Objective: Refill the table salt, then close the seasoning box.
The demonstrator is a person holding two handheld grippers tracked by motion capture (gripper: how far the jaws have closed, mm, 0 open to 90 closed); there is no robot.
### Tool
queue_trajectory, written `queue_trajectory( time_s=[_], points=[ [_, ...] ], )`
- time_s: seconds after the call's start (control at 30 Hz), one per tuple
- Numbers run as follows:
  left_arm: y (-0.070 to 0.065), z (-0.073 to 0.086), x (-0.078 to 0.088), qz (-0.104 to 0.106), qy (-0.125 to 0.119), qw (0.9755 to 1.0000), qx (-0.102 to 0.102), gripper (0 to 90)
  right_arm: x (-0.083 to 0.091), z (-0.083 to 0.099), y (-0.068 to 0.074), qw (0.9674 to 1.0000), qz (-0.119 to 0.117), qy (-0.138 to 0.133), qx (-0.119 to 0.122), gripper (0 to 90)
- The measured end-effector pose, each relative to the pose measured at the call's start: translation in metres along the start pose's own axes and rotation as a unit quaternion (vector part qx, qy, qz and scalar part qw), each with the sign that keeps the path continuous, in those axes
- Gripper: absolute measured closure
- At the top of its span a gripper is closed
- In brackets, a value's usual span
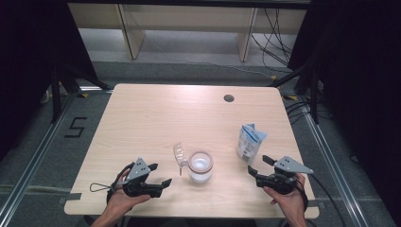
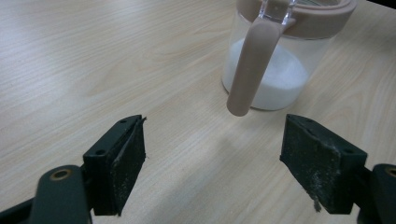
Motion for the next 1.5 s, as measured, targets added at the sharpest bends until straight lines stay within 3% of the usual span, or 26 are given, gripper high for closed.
queue_trajectory(
  time_s=[0.1, 0.17, 0.2, 0.23, 0.27, 0.43, 0.5, 0.57, 0.6, 0.63, 0.67, 0.7, 0.83, 0.93, 1.03, 1.07, 1.1, 1.2, 1.33, 1.4, 1.5],
  points=[
    [0.0, 0.0, 0.0, -0.001, -0.001, 1.0, 0.004, 21.5, 0.004, 0.004, 0.003, 0.9997, -0.004, 0.017, -0.015, 26.6],
    [0.001, 0.0, 0.0, -0.002, 0.0, 1.0, 0.003, 21.6, 0.005, 0.004, 0.0, 1.0, 0.0, 0.008, -0.002, 26.4],
    [0.001, 0.0, 0.0, 0.001, 0.001, 1.0, 0.0, 21.5, 0.006, 0.006, 0.003, 0.9996, -0.003, 0.016, -0.023, 26.3],
    [0.0, 0.0, 0.0, 0.002, 0.001, 1.0, 0.0, 21.5, 0.005, 0.006, 0.0, 0.9999, -0.003, 0.01, -0.01, 26.4],
    [0.0, 0.0, 0.0, 0.002, 0.0, 1.0, -0.001, 21.5, 0.007, 0.007, 0.002, 0.9997, -0.003, 0.016, -0.019, 26.3],
    [0.001, 0.0, 0.0, -0.004, -0.002, 1.0, 0.008, 21.6, 0.008, 0.012, 0.001, 0.9995, -0.004, 0.028, -0.012, 26.3],
    [0.0, -0.001, 0.0, -0.003, -0.001, 1.0, 0.003, 21.6, 0.008, 0.013, 0.003, 0.9994, -0.003, 0.029, -0.021, 26.4],
    [-0.002, -0.002, -0.001, 0.002, -0.005, 1.0, 0.005, 21.6, 0.008, 0.014, 0.001, 0.9995, -0.004, 0.029, -0.008, 26.3],
    [0.0, -0.001, 0.0, -0.002, 0.0, 1.0, -0.001, 21.7, 0.01, 0.015, 0.003, 0.9992, -0.004, 0.037, -0.016, 26.4],
    [-0.001, -0.002, 0.0, 0.0, -0.003, 1.0, -0.001, 21.7, 0.009, 0.014, 0.003, 0.9995, -0.007, 0.029, -0.007, 26.3],
    [-0.001, -0.002, 0.0, 0.003, -0.004, 1.0, 0.0, 21.7, 0.01, 0.016, 0.006, 0.9992, -0.004, 0.034, -0.022, 26.3],
    [-0.001, -0.002, 0.001, 0.003, -0.006, 1.0, 0.0, 21.7, 0.009, 0.015, 0.005, 0.9995, -0.009, 0.029, -0.006, 26.2],
    [-0.001, -0.003, 0.002, 0.008, -0.01, 0.9998, 0.016, 21.8, 0.012, 0.018, 0.011, 0.9991, -0.008, 0.039, -0.013, 26.1],
    [-0.001, -0.005, 0.003, 0.005, -0.015, 0.9997, 0.019, 22.0, 0.015, 0.022, 0.013, 0.999, -0.011, 0.044, -0.002, 26.0],
    [-0.001, -0.008, 0.005, -0.003, -0.015, 0.9997, 0.02, 22.3, 0.021, 0.024, 0.015, 0.9987, -0.007, 0.046, -0.02, 26.0],
    [-0.001, -0.008, 0.005, -0.003, -0.015, 0.9997, 0.021, 22.8, 0.021, 0.023, 0.013, 0.9991, -0.008, 0.04, -0.008, 26.0],
    [-0.001, -0.009, 0.005, 0.001, -0.018, 0.9997, 0.017, 23.2, 0.024, 0.025, 0.014, 0.9989, -0.006, 0.044, -0.016, 26.0],
    [-0.002, -0.012, 0.006, -0.005, -0.02, 0.9994, 0.028, 24.1, 0.026, 0.025, 0.012, 0.9992, -0.004, 0.039, -0.008, 26.1],
    [-0.001, -0.019, 0.009, -0.006, -0.03, 0.9992, 0.025, 27.8, 0.028, 0.027, 0.012, 0.9991, -0.002, 0.042, -0.003, 26.2],
    [-0.002, -0.022, 0.009, -0.003, -0.034, 0.9991, 0.026, 29.6, 0.029, 0.028, 0.015, 0.9989, -0.003, 0.045, -0.016, 26.2],
    [-0.004, -0.025, 0.01, -0.002, -0.035, 0.9989, 0.032, 33.0, 0.03, 0.028, 0.014, 0.9991, -0.004, 0.042, -0.008, 26.2]
  ],
)
Point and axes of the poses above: each handheld gripper's, and its own axes: x roughly backward along the jaws, z roughly out of its underside, y roughly to its left, the point moved 10 cm from there along -x, roughly forward along the jaws, and after that the axes turned 7 degrees about z, right-handed, at the moved point
